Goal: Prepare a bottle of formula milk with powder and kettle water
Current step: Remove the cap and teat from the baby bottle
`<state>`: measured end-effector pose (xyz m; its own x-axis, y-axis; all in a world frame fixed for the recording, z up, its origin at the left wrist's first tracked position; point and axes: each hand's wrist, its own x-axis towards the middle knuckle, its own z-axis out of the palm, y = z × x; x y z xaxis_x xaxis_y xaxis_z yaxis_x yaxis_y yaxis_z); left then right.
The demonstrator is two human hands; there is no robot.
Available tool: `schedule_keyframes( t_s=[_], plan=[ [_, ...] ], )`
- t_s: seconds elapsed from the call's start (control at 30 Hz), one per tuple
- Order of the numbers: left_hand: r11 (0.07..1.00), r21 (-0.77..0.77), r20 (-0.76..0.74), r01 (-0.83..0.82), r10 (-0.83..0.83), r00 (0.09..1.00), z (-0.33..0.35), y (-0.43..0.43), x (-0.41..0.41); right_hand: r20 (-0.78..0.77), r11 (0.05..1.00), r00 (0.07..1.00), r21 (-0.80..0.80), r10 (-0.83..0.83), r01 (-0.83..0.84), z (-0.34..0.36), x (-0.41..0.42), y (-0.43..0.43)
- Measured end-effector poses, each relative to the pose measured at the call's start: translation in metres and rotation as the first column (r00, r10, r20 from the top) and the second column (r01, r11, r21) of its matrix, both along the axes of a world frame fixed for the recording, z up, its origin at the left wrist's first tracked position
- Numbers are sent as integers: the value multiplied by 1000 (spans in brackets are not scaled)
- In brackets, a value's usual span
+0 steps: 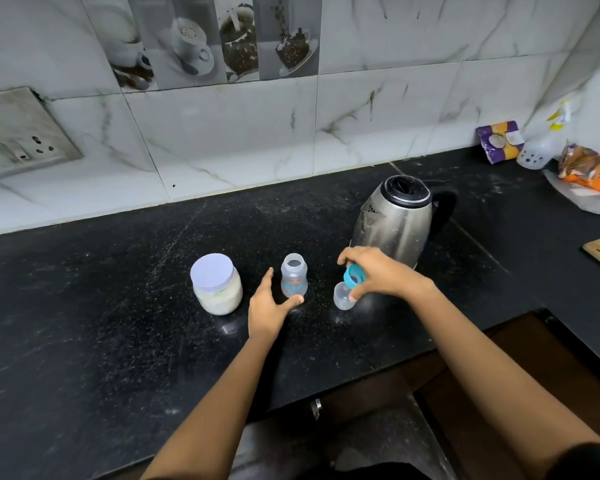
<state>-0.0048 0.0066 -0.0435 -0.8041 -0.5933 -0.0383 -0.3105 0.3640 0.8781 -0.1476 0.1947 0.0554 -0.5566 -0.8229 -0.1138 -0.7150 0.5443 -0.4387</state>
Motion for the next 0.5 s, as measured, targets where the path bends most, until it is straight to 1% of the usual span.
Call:
schedule_keyframes(
  t_s=[0.1,0.27,0.37,0.43,0.5],
  plan=[
    [1000,-16,-13,-15,15,1000,-2,5,14,7,999,1000,44,-7,7,-15,12,-1],
    [1000,-26,-61,-17,16,998,-3,8,44,48,998,997,35,-60,58,-27,24,-4],
    [999,-50,-98,-18,13,995,-4,5,67,41,996,997,67,-63,60,-33,22,-5],
    [994,-67,-145,-81,71,987,-3,1,82,11,998,999,47,-48,48,-32,21,-8],
    [978,-69,-204,-198,181,962,0,-6,94,-22,998,999,-52,-27,26,-23,25,-18]
  ],
)
